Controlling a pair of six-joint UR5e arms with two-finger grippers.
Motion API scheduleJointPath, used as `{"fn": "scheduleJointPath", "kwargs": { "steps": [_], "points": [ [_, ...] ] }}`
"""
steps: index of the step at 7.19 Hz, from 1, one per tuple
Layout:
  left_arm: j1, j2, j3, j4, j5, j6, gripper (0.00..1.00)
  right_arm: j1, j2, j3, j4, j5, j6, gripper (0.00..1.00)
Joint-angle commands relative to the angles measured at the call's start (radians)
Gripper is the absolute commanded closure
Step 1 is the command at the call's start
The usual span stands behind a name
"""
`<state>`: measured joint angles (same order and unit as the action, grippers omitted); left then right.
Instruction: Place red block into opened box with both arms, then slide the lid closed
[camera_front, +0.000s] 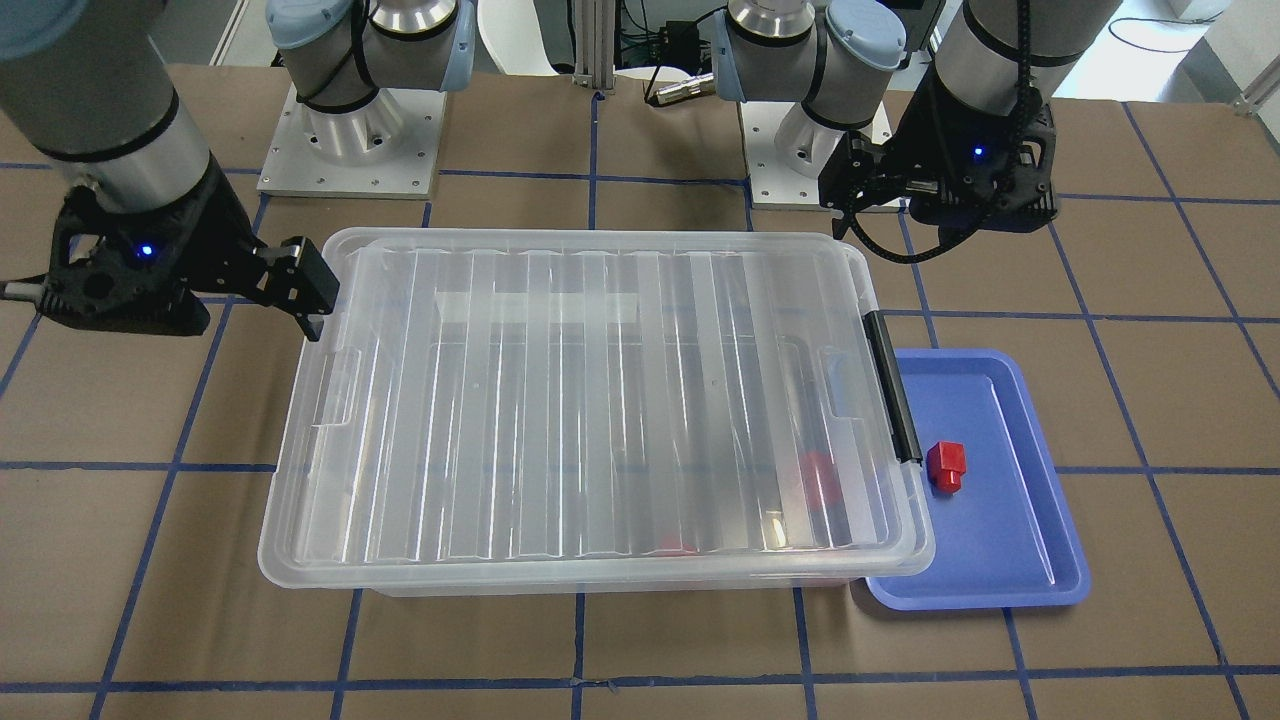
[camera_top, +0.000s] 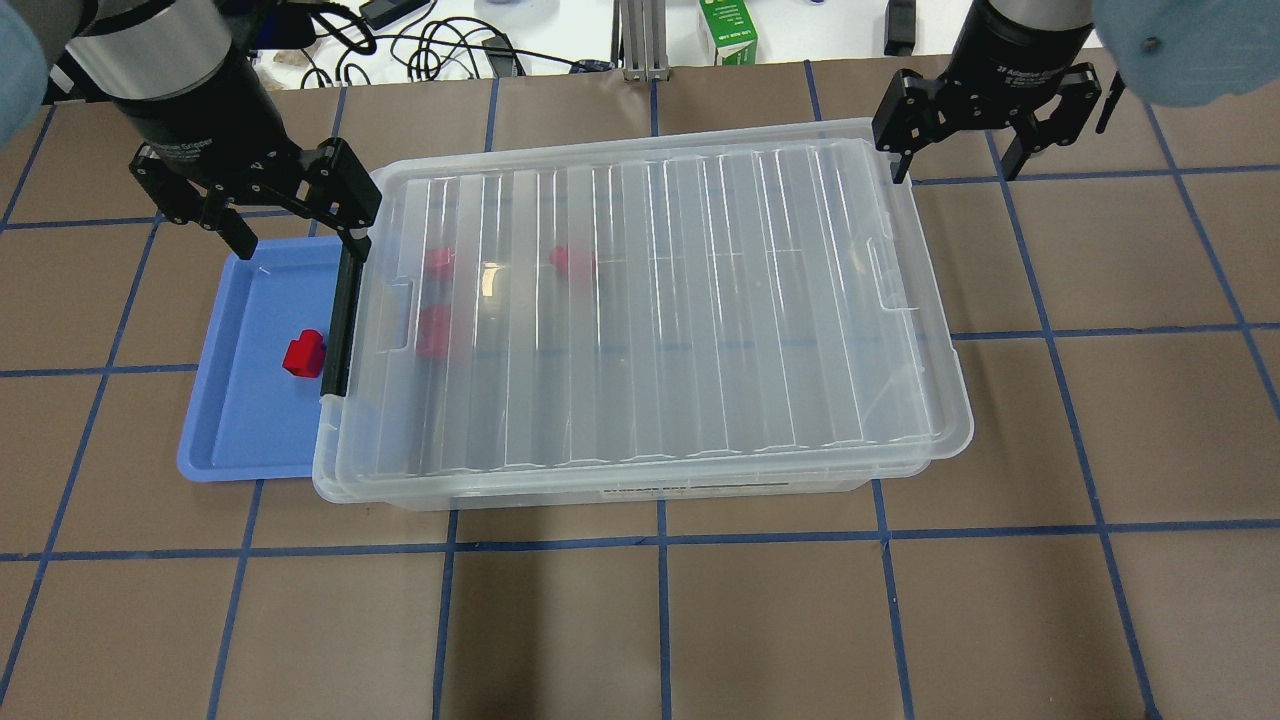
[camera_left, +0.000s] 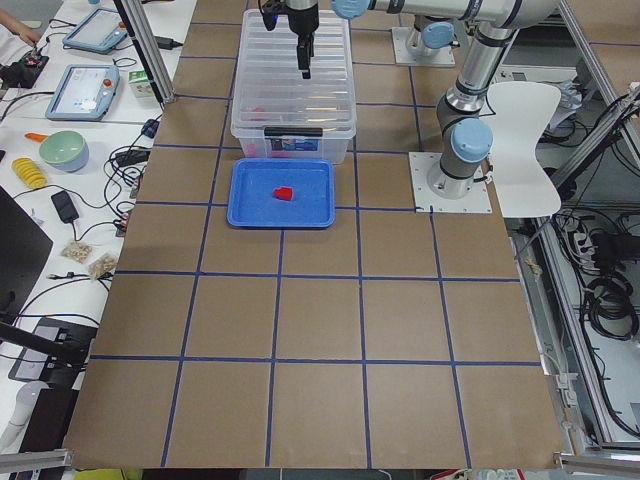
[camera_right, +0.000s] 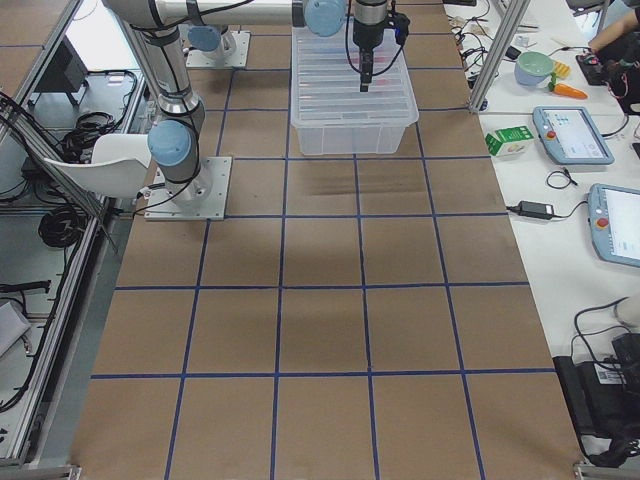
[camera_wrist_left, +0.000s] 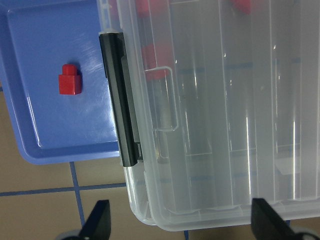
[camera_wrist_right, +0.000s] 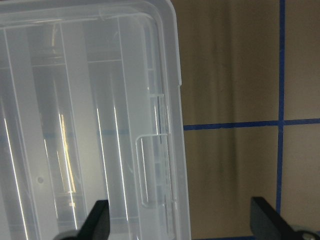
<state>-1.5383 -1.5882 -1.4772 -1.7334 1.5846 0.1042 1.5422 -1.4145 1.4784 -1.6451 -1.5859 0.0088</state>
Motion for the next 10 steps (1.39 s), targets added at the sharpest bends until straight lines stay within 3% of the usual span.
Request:
{"fn": "scheduleJointPath", "kwargs": {
  "steps": [1, 3, 8, 10],
  "points": [
    [0.007, 0.001, 0.0, 0.0, 0.0, 0.0, 0.0, -0.004, 0.037, 0.087, -0.09, -0.002, -0.077, 0.02],
    [0.007, 0.002, 0.002, 0.0, 0.0, 0.0, 0.0, -0.005, 0.038, 0.196, -0.252, 0.0, -0.095, 0.02],
    [0.029, 0.002, 0.002, -0.002, 0.0, 0.0, 0.0, -0.062, 0.038, 0.258, -0.306, 0.001, -0.176, 0.02],
    [0.064, -0.001, 0.003, 0.0, -0.043, 0.0, 0.0, -0.076, 0.038, 0.257, -0.318, 0.0, -0.197, 0.02]
  ]
}}
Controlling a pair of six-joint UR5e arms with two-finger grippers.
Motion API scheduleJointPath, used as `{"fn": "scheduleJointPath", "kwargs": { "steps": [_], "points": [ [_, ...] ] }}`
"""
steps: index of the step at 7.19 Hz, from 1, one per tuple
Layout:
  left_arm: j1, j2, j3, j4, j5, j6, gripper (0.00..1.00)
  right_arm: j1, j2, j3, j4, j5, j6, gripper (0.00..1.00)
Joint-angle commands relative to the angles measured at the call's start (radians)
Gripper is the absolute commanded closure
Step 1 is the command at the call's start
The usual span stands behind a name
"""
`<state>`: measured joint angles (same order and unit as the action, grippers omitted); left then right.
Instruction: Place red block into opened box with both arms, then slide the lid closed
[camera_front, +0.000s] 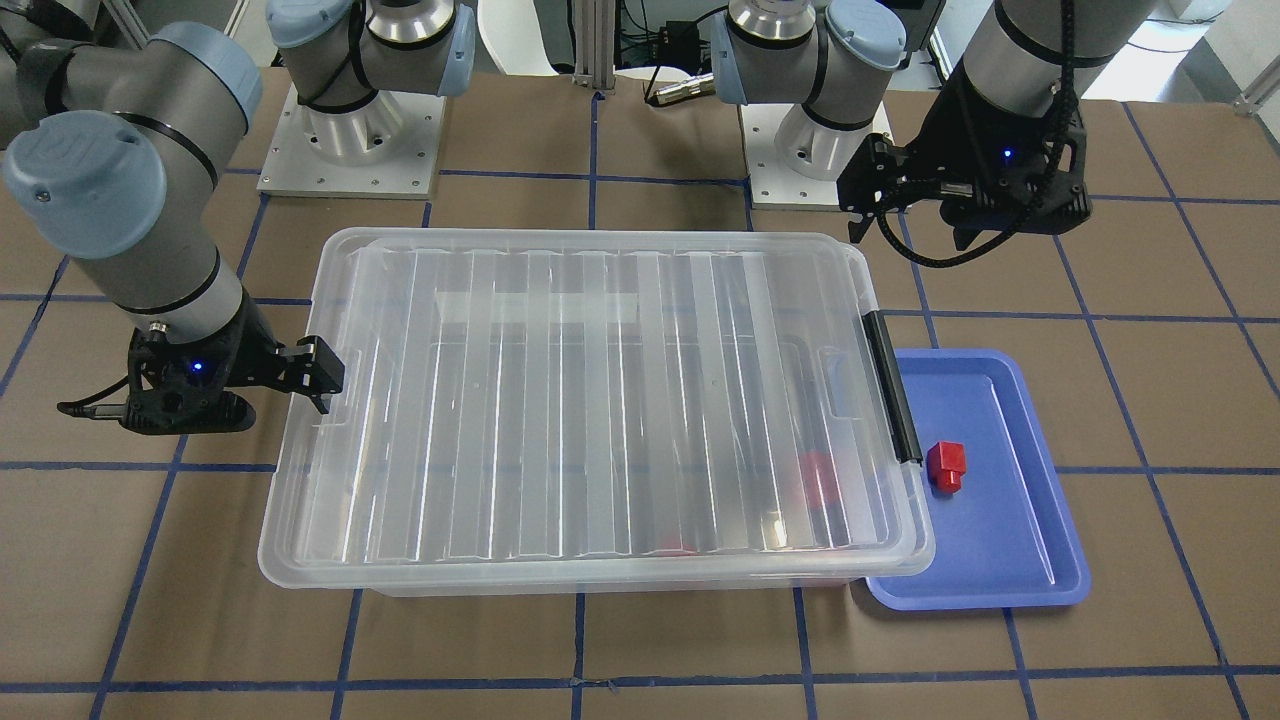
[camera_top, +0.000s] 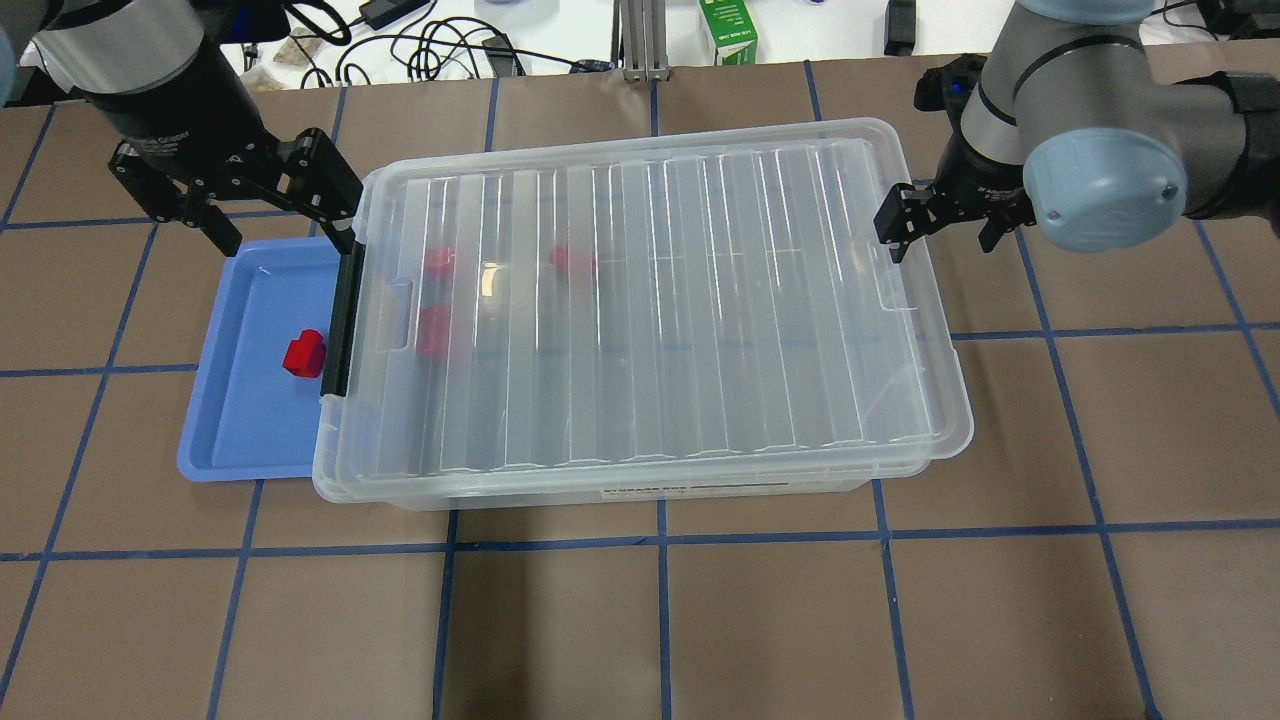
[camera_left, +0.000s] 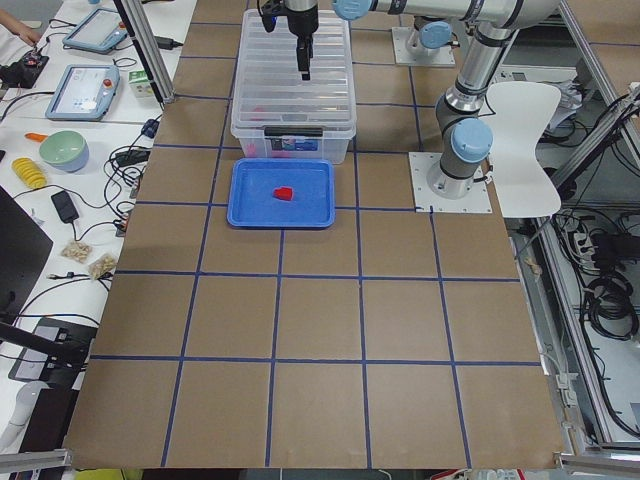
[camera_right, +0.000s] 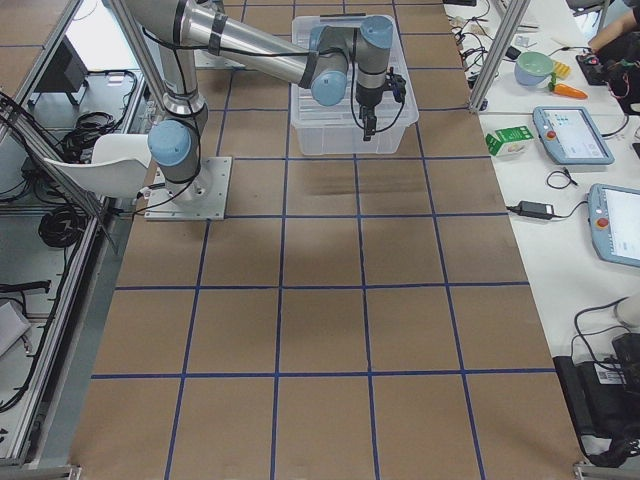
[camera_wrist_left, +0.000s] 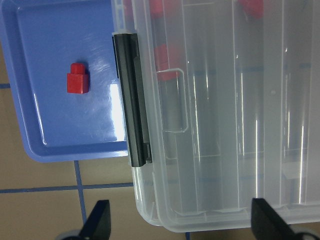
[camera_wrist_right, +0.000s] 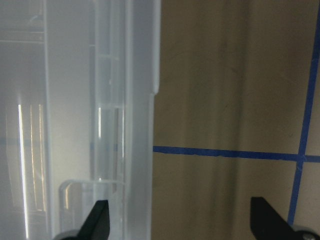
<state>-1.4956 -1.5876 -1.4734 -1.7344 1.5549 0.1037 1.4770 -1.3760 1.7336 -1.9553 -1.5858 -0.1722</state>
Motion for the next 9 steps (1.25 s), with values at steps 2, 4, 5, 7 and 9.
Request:
{"fn": "scheduleJointPath", "kwargs": {
  "steps": [2, 4, 5, 7, 9],
  "points": [
    [0.113, -0.031, -0.001, 0.025, -0.012, 0.063, 0.0, -0.07, -0.002, -0.002, -0.004, 0.0, -0.061, 0.02],
    [0.208, -0.047, -0.021, 0.027, -0.009, 0.193, 0.0, -0.113, -0.002, -0.008, -0.004, 0.0, -0.116, 0.02],
    [0.253, -0.064, -0.053, 0.068, -0.007, 0.235, 0.0, -0.151, -0.003, -0.009, -0.002, 0.0, -0.151, 0.01],
    [0.3, -0.09, -0.155, 0.243, 0.033, 0.359, 0.0, -0.199, -0.006, -0.012, 0.0, -0.003, -0.184, 0.0],
    [0.34, -0.12, -0.226, 0.343, 0.028, 0.463, 0.0, -0.274, -0.009, -0.012, 0.001, 0.0, -0.22, 0.0]
  ]
}}
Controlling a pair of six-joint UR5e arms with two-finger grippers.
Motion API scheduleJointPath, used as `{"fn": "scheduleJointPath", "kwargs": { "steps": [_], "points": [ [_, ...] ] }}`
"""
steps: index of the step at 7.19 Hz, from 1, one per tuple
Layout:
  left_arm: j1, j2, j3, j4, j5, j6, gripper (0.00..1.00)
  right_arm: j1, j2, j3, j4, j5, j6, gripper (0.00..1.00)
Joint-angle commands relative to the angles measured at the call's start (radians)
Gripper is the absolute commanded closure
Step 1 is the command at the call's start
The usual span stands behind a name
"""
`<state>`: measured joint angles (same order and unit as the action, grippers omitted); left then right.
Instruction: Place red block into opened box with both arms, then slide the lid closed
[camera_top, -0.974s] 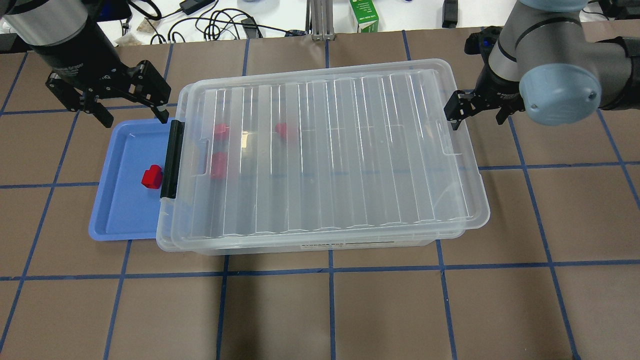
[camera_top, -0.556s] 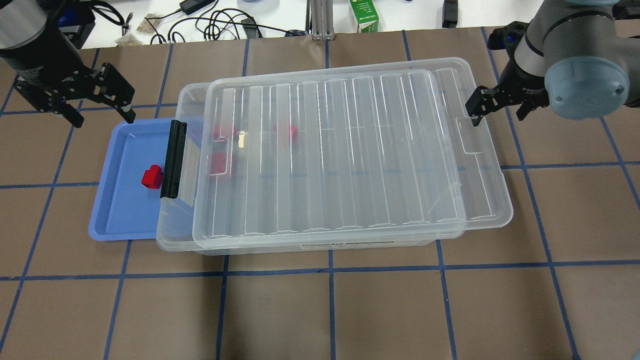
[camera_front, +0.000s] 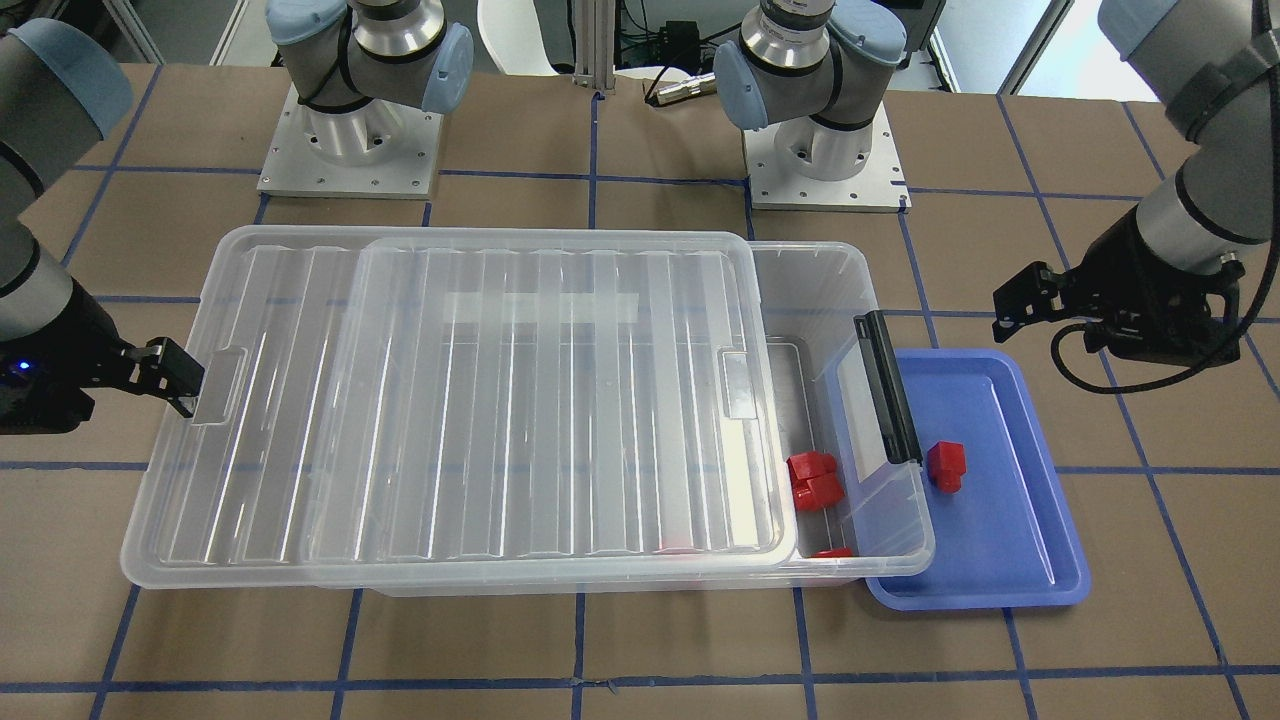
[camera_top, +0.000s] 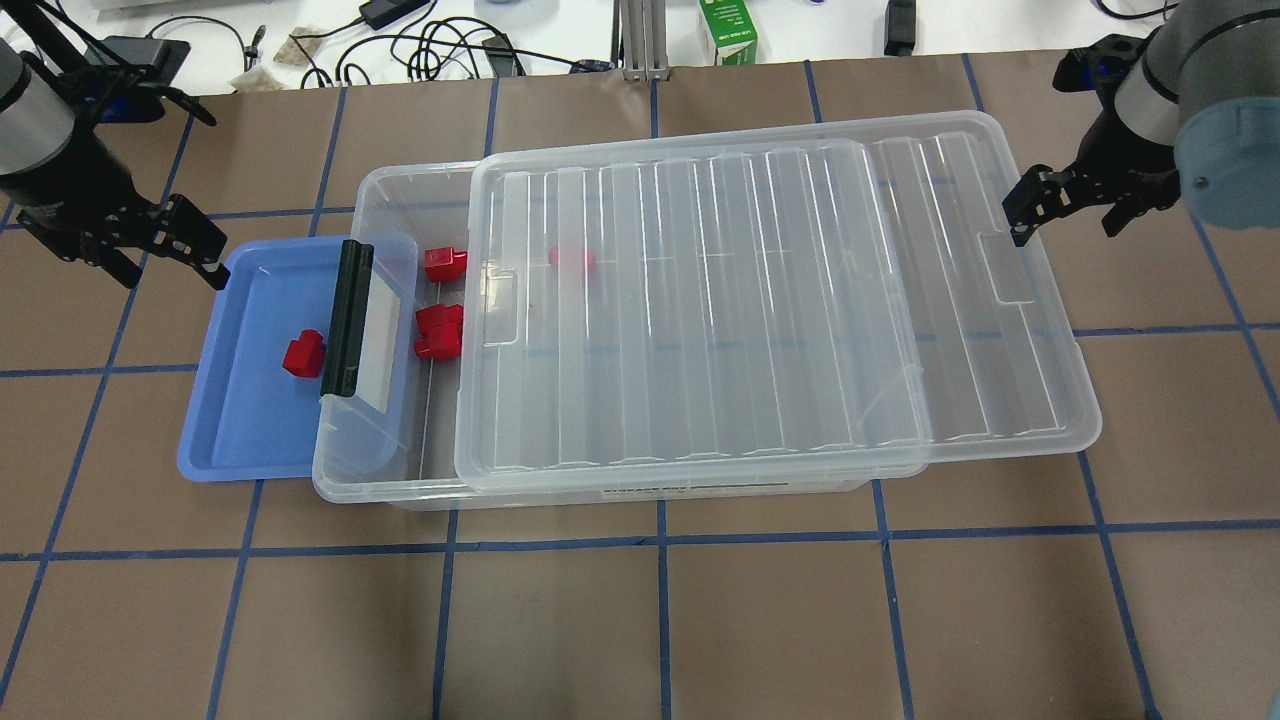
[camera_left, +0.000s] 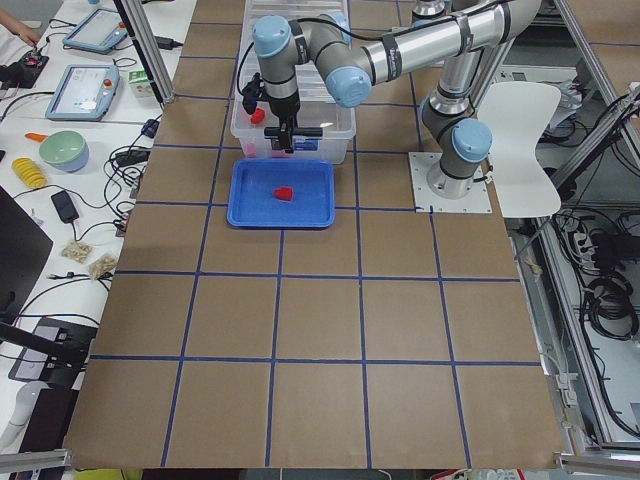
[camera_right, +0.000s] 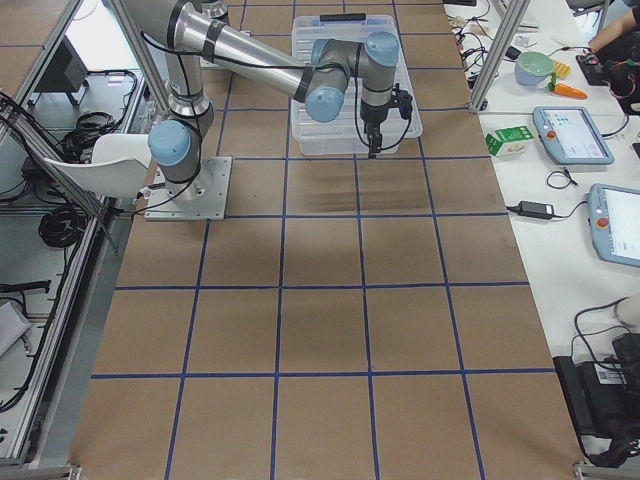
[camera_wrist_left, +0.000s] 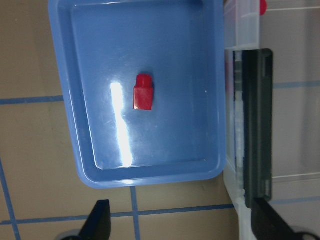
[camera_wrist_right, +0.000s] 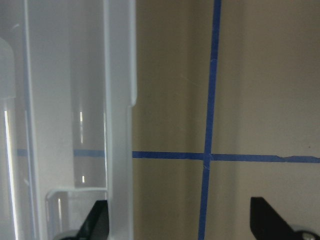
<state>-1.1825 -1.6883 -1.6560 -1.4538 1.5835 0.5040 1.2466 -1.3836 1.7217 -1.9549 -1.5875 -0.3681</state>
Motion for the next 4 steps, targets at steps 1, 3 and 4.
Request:
{"fn": "scheduleJointPath", "kwargs": {
  "steps": [1, 3, 4],
  "points": [
    [0.034, -0.048, -0.075, 0.126, 0.001, 0.08, 0.0, -0.067, -0.002, -0.004, 0.002, 0.001, -0.037, 0.0],
    [0.034, -0.12, -0.148, 0.265, -0.007, 0.074, 0.0, -0.104, -0.003, -0.004, 0.001, 0.0, -0.066, 0.0],
    [0.034, -0.143, -0.184, 0.321, -0.005, 0.076, 0.0, -0.114, -0.003, -0.002, -0.001, 0.0, -0.081, 0.0]
  ]
}}
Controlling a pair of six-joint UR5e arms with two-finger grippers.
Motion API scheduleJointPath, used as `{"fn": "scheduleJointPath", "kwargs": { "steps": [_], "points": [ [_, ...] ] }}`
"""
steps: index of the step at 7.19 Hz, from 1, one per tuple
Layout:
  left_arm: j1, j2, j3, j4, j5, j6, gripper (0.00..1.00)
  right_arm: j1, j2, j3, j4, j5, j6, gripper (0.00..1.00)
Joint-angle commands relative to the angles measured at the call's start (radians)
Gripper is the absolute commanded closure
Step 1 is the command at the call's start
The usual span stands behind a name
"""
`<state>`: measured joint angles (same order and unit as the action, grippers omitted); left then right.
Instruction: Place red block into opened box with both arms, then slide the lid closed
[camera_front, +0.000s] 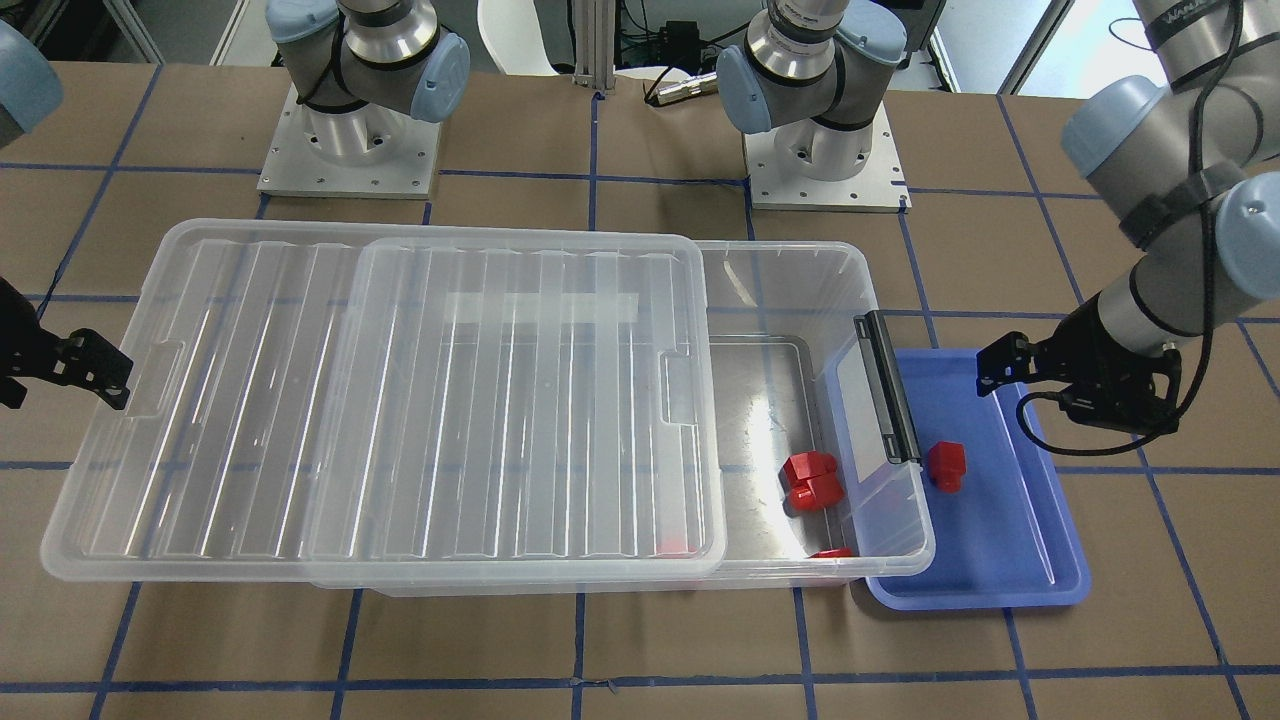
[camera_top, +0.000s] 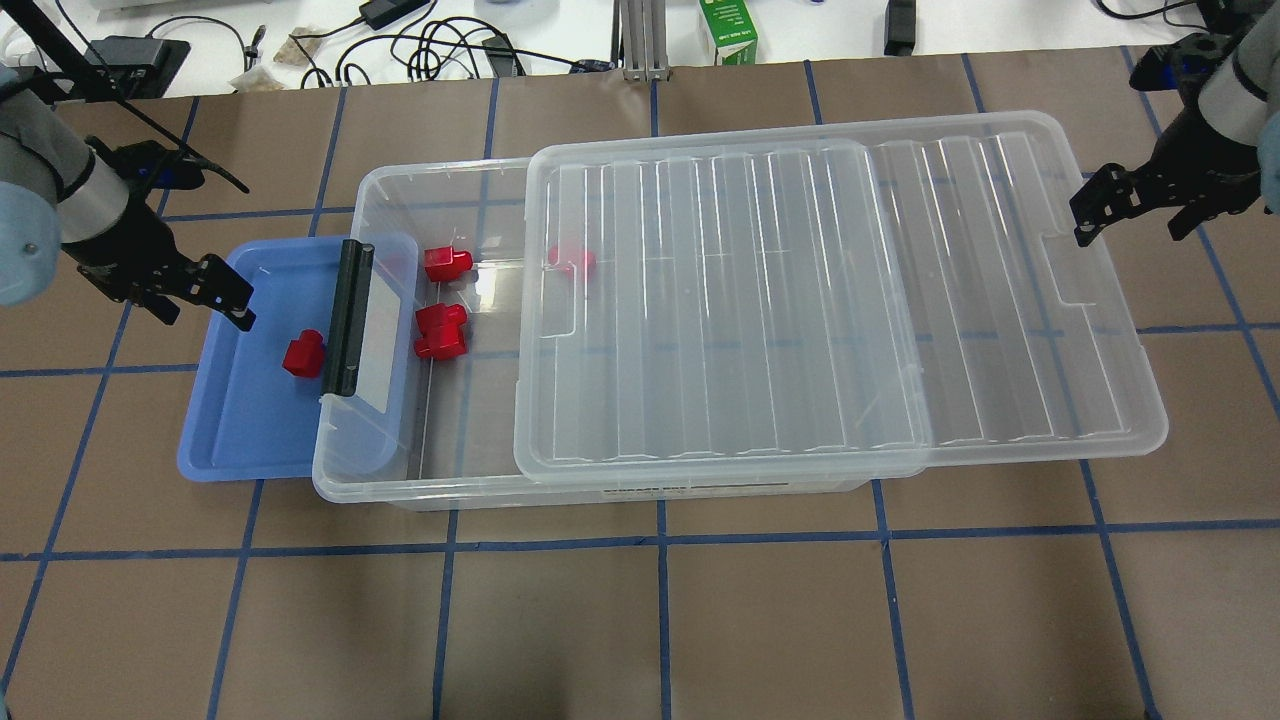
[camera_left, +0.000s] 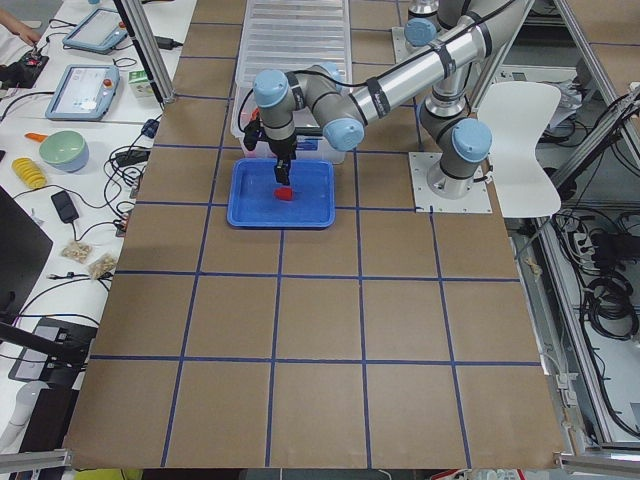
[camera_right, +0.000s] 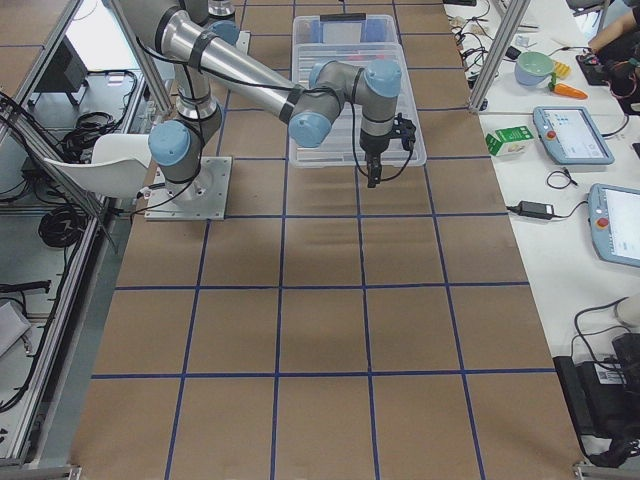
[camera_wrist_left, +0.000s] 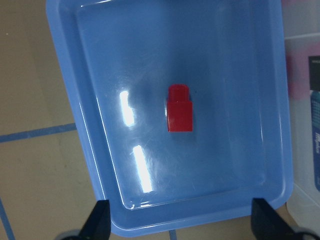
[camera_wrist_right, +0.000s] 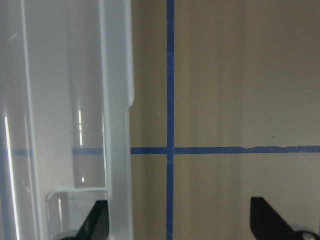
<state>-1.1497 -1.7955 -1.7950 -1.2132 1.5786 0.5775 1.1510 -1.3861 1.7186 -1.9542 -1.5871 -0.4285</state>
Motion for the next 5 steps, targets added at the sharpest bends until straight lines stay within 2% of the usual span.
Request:
{"fn": "scheduleJointPath", "kwargs": {
  "steps": [1, 4, 5],
  "points": [
    [0.001, -0.056, -0.052, 0.093, -0.003, -0.001, 0.0, -0.02, -0.001, 0.001, -0.002, -0.001, -0.021, 0.0],
    [-0.002, -0.122, -0.053, 0.171, -0.028, -0.01, 0.0, -0.059, -0.004, -0.001, -0.002, 0.001, -0.022, 0.0],
    [-0.002, -0.158, -0.053, 0.232, -0.06, -0.03, 0.0, -0.056, -0.005, -0.001, -0.002, 0.001, -0.021, 0.0]
  ]
}}
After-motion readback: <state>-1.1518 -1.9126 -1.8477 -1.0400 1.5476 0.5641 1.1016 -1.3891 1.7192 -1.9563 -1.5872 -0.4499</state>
